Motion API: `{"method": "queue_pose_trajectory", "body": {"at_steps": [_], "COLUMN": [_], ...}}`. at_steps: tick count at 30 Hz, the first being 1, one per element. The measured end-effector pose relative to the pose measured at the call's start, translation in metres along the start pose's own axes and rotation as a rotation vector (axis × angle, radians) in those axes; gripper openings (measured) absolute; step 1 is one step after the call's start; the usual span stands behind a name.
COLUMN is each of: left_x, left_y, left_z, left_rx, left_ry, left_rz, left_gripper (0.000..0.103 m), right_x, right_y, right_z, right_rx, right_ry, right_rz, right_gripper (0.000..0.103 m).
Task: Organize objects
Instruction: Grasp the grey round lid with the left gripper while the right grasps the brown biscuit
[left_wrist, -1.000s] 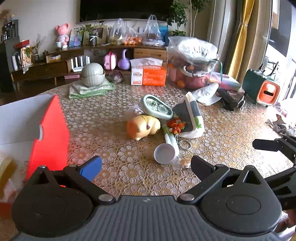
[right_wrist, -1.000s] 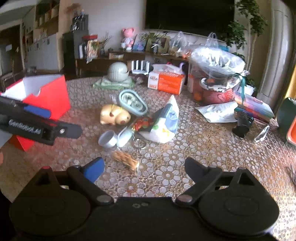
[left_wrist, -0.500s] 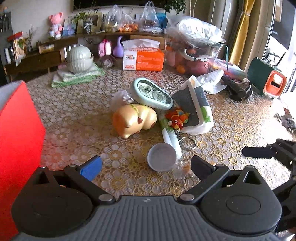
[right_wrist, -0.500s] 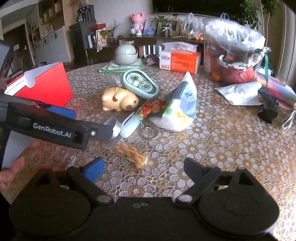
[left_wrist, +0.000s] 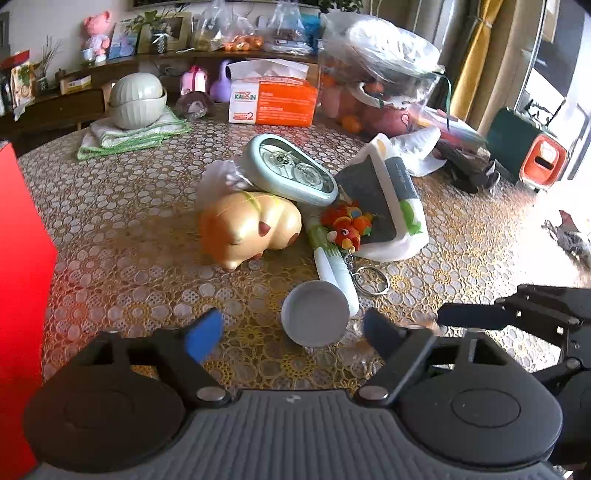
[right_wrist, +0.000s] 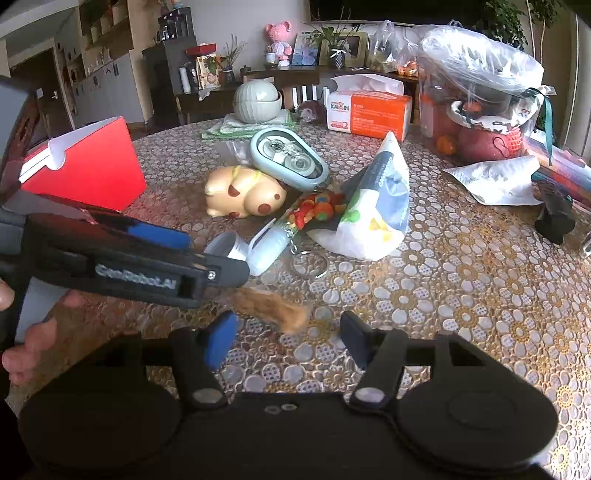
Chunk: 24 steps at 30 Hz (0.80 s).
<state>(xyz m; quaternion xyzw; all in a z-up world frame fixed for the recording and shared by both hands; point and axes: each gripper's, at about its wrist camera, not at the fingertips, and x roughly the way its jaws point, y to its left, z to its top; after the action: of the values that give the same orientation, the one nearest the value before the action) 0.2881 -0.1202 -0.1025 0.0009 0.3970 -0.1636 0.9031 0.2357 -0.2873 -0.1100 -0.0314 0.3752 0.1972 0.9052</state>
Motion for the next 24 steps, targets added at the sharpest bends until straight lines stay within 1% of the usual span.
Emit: {"method": "queue_pose_trajectory", "body": {"at_steps": [1, 2, 3, 4, 6, 7, 8, 10, 11, 15, 20, 24], "left_x": [0.001, 0.001, 0.001, 0.002, 0.001, 0.001, 0.002, 0.001, 0.0, -0.005, -0.014, -0.028], "left_y": [-0.001, -0.002, -0.002, -0.002, -0.003, -0.004, -0.005, -0.006, -0.007, -0.007, -0.007, -0.008], "left_z": [0.0, 0.0, 0.0, 0.0, 0.0, 0.0, -0.001, -0.001, -0.002, -0.002, -0.002, -0.005], "left_rx": [0.007, 0.017, 0.021, 0.024, 0.027, 0.031, 0.036, 0.042, 0.046, 0.055, 0.057, 0.069], "left_ry": [0.003, 0.0, -0.002, -0.004, -0.006, -0.005, -0.005, -0.006, -0.009, -0.024, -0.03, -0.037], "left_rz": [-0.006, -0.003, -0.004, -0.011, -0.025, -0.028, -0.03, -0.032, -0.033, -0.027, -0.027, -0.037], "left_gripper": [0.066, 0.065, 0.062, 0.054, 0.046, 0.042, 0.039, 0.038, 0.038, 0.038, 0.038, 0.038], "right_x": [0.0, 0.0, 0.0, 0.0, 0.0, 0.001, 0.001, 0.001, 0.001, -0.001, -0.011, -0.025], "right_y": [0.0, 0.001, 0.001, 0.002, 0.002, 0.003, 0.003, 0.003, 0.002, 0.0, 0.003, 0.004], "right_z": [0.0, 0.0, 0.0, 0.0, 0.0, 0.001, 0.001, 0.002, 0.002, 0.001, -0.003, -0.004], "right_rx": [-0.002, -0.003, -0.003, -0.004, -0.006, -0.008, -0.007, -0.005, -0.005, 0.011, 0.028, 0.051], "right_ry": [0.0, -0.001, -0.001, -0.003, -0.003, -0.004, -0.004, -0.003, -0.002, 0.001, -0.007, -0.021], "right_rz": [0.002, 0.003, 0.005, 0.004, 0.005, 0.001, -0.002, -0.008, -0.017, -0.012, -0.019, -0.021], "right_gripper": [0.056, 0.055, 0.052, 0.051, 0.042, 0.041, 0.037, 0.029, 0.023, 0.016, 0.013, 0.013]}}
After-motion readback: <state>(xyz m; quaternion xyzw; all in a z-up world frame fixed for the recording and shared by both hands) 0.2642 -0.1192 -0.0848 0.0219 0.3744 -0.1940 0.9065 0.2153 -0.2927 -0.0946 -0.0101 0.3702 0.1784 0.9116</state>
